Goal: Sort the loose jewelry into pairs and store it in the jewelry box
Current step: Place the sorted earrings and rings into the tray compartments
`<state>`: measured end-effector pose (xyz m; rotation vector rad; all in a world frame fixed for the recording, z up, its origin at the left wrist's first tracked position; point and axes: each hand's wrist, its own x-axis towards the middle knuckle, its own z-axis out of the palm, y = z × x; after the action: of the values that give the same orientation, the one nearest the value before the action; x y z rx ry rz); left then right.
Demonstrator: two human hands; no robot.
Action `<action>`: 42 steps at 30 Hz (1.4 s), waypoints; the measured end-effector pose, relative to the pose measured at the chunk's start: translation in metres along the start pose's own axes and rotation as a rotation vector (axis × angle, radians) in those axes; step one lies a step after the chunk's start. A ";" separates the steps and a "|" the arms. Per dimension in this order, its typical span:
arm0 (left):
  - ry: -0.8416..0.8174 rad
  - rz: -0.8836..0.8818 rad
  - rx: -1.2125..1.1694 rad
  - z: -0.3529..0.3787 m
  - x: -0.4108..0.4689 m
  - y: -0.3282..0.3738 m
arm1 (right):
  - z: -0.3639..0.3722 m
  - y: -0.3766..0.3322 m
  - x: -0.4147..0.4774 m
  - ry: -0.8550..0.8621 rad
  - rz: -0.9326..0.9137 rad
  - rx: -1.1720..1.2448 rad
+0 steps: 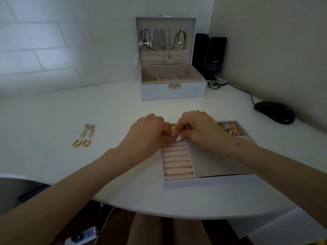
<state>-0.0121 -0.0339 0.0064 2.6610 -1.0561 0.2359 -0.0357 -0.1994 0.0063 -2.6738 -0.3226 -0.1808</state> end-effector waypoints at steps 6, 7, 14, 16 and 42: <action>0.007 0.007 -0.016 -0.002 -0.006 -0.002 | 0.001 0.000 -0.001 0.030 -0.028 -0.041; 0.017 0.003 -0.032 -0.002 -0.007 -0.002 | 0.001 -0.001 -0.001 0.030 -0.037 -0.077; 0.101 0.052 -0.096 0.003 -0.008 0.001 | -0.002 -0.002 -0.008 0.030 -0.070 -0.167; 0.092 0.071 -0.073 0.005 -0.007 0.006 | -0.003 -0.001 -0.008 0.030 -0.069 -0.176; -0.093 -0.311 -0.252 0.002 0.007 0.014 | -0.002 0.006 -0.009 0.026 -0.112 -0.071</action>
<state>-0.0161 -0.0487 0.0087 2.5755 -0.6318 -0.0796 -0.0427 -0.2076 0.0043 -2.7220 -0.4669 -0.2653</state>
